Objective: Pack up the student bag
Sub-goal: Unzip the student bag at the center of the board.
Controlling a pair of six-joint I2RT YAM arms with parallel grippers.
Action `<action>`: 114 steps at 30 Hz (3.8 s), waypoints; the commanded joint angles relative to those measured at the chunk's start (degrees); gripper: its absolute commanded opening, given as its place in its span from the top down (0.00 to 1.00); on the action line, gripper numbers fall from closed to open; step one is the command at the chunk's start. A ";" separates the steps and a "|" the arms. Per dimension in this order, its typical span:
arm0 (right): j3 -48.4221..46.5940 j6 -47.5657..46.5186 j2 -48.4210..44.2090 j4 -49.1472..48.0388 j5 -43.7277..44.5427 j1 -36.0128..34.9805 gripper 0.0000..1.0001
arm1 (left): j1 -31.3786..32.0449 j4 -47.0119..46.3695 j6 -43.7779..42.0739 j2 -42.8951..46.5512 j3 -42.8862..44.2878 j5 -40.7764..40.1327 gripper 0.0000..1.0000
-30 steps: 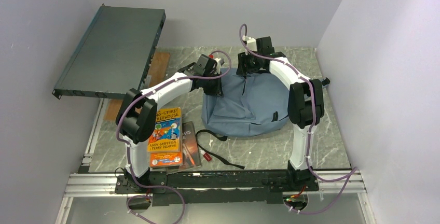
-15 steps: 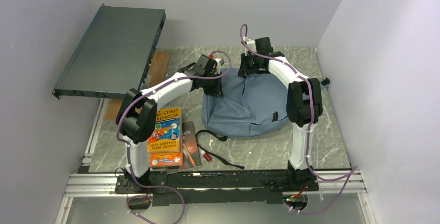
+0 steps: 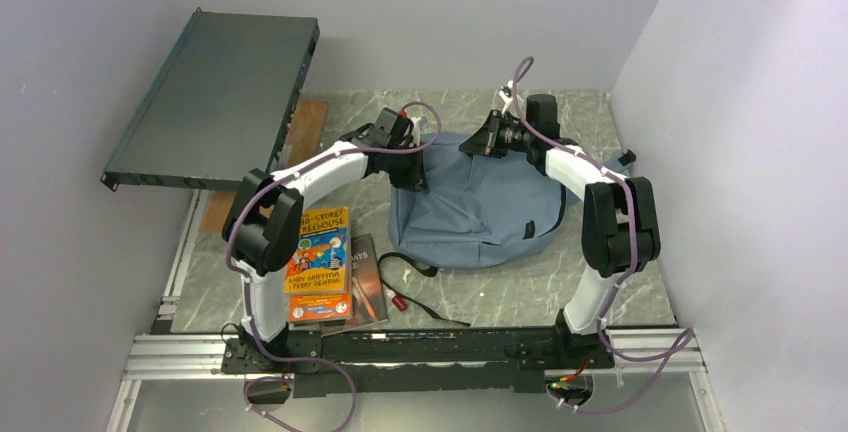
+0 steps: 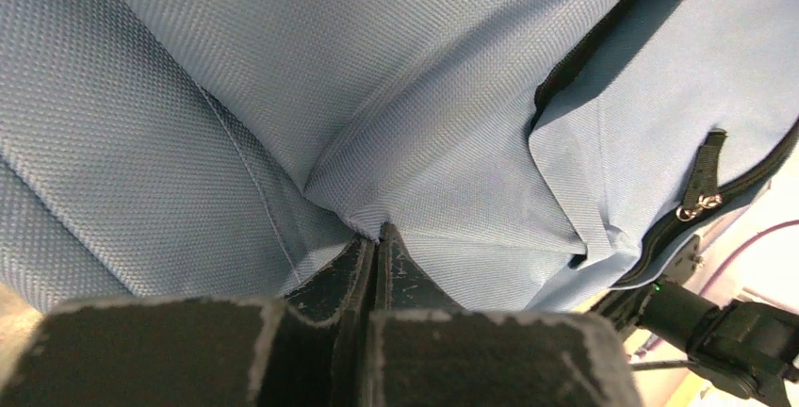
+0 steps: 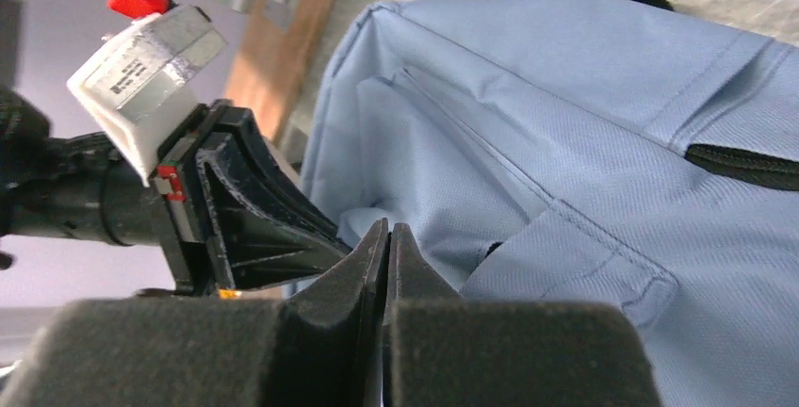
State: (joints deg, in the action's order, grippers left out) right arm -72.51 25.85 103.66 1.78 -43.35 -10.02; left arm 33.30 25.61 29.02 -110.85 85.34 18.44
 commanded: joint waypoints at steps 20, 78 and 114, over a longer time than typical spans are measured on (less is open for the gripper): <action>2.42 10.17 0.00 -19.47 -15.63 5.35 1.00 | 2.66 -18.34 -15.10 5.86 0.39 -8.18 0.26; 34.27 -4.75 -28.22 3.66 -1.03 -4.43 1.00 | 1.68 -34.67 -0.85 -2.64 4.07 -16.79 1.00; 28.40 -8.35 -39.46 15.62 27.59 -19.25 0.43 | -0.01 0.03 -14.51 19.59 8.42 -1.54 0.00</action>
State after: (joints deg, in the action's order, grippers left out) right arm -43.18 17.15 68.12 16.99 -22.74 -25.78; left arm 33.43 23.09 21.30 -101.47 97.34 17.72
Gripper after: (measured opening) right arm 0.568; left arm 0.996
